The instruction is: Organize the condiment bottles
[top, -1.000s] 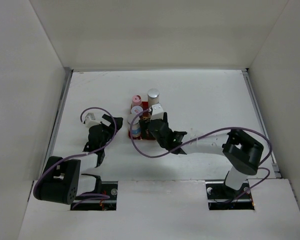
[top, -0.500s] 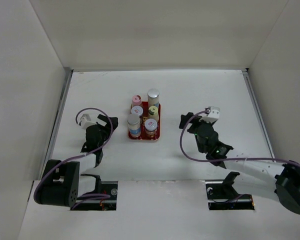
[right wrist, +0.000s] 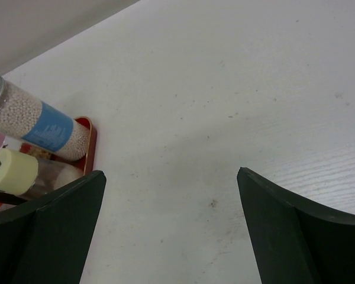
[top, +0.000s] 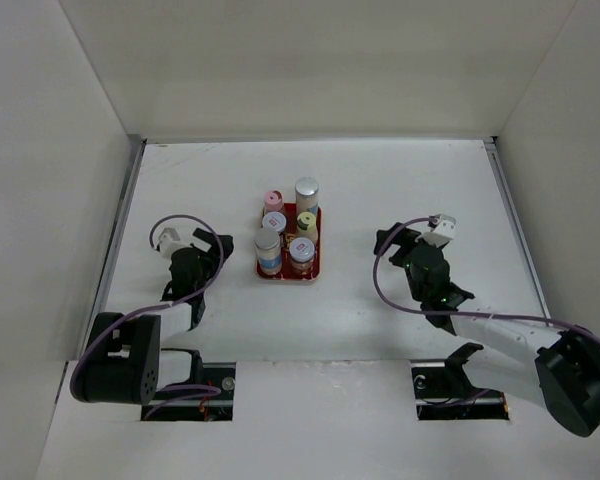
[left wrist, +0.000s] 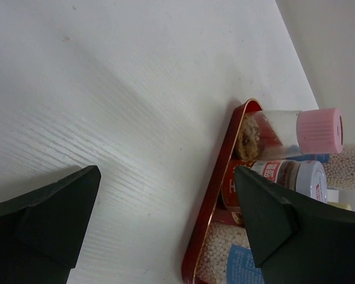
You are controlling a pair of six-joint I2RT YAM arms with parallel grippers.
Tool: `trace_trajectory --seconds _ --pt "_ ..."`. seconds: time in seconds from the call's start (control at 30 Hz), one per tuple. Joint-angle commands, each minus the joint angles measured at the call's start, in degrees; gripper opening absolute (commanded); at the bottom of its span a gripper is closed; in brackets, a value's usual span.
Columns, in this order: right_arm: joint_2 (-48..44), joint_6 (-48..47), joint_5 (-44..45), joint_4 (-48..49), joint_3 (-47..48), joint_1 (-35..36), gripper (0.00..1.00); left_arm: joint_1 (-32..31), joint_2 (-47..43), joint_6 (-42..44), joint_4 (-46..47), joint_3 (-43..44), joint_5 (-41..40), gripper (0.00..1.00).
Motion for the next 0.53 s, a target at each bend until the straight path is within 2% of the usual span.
trace_trajectory --seconds 0.0,0.27,0.5 --pt "0.38 -0.91 -1.45 3.89 0.75 -0.41 1.00 -0.34 -0.44 0.54 1.61 2.07 0.40 1.00" --pt "1.34 -9.00 4.70 4.07 2.16 0.99 1.00 -4.64 -5.28 -1.92 -4.44 2.50 0.92 1.00" --pt "4.24 -11.47 5.94 4.69 3.30 3.90 1.00 -4.30 -8.35 -0.26 -13.94 5.40 2.15 1.00"
